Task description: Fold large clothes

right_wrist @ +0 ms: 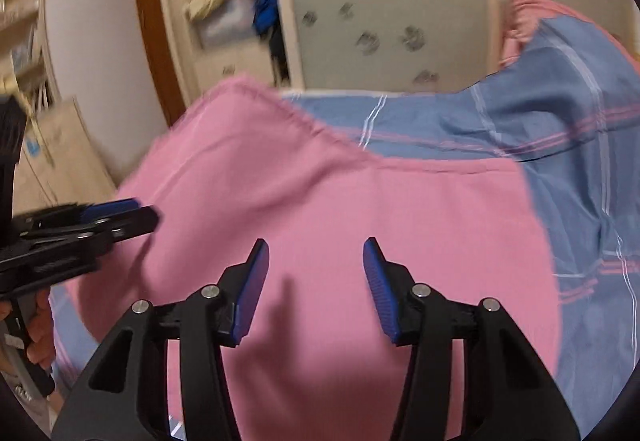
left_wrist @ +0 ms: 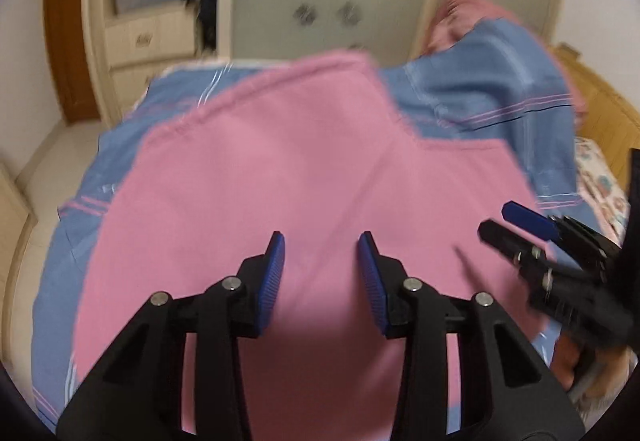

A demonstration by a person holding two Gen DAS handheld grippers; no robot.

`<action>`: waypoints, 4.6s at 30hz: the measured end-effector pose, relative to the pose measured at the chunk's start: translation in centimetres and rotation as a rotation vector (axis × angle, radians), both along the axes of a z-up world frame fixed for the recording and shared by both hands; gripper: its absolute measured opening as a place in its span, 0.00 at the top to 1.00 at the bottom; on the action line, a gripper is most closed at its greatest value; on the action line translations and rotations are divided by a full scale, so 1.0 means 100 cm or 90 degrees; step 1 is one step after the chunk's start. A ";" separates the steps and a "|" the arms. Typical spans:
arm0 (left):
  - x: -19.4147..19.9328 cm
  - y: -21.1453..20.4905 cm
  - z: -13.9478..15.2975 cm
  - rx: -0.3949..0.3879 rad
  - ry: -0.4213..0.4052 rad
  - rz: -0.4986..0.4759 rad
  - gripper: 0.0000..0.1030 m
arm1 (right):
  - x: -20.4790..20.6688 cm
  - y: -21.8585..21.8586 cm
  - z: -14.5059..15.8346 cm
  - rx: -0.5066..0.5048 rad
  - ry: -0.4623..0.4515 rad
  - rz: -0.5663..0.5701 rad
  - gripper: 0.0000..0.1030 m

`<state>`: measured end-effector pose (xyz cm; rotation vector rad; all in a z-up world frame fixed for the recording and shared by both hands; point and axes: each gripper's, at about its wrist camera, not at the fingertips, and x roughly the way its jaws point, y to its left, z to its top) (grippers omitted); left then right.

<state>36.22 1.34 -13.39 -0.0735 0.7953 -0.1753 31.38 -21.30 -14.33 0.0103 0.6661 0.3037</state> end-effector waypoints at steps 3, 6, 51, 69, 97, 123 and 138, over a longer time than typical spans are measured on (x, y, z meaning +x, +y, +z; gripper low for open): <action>0.037 0.010 -0.026 0.033 0.067 0.052 0.73 | 0.039 0.011 -0.025 -0.072 0.019 -0.042 0.50; 0.068 0.026 -0.047 0.019 0.115 0.086 0.80 | 0.072 0.003 -0.050 -0.131 0.036 -0.098 0.49; 0.135 0.016 -0.063 0.102 0.028 0.155 0.26 | 0.165 -0.086 -0.105 -0.148 0.085 -0.273 0.21; -0.039 0.077 -0.037 0.052 0.064 0.128 0.39 | 0.012 -0.084 -0.055 -0.079 0.167 -0.215 0.16; -0.433 -0.011 0.135 0.068 -0.289 0.095 0.02 | -0.365 -0.023 0.096 -0.071 -0.169 -0.232 0.01; -0.498 -0.031 0.154 0.091 -0.332 0.092 0.02 | -0.419 -0.027 0.120 -0.050 -0.221 -0.273 0.01; -0.484 -0.037 0.145 0.082 -0.293 0.085 0.02 | -0.419 -0.028 0.114 -0.053 -0.207 -0.271 0.01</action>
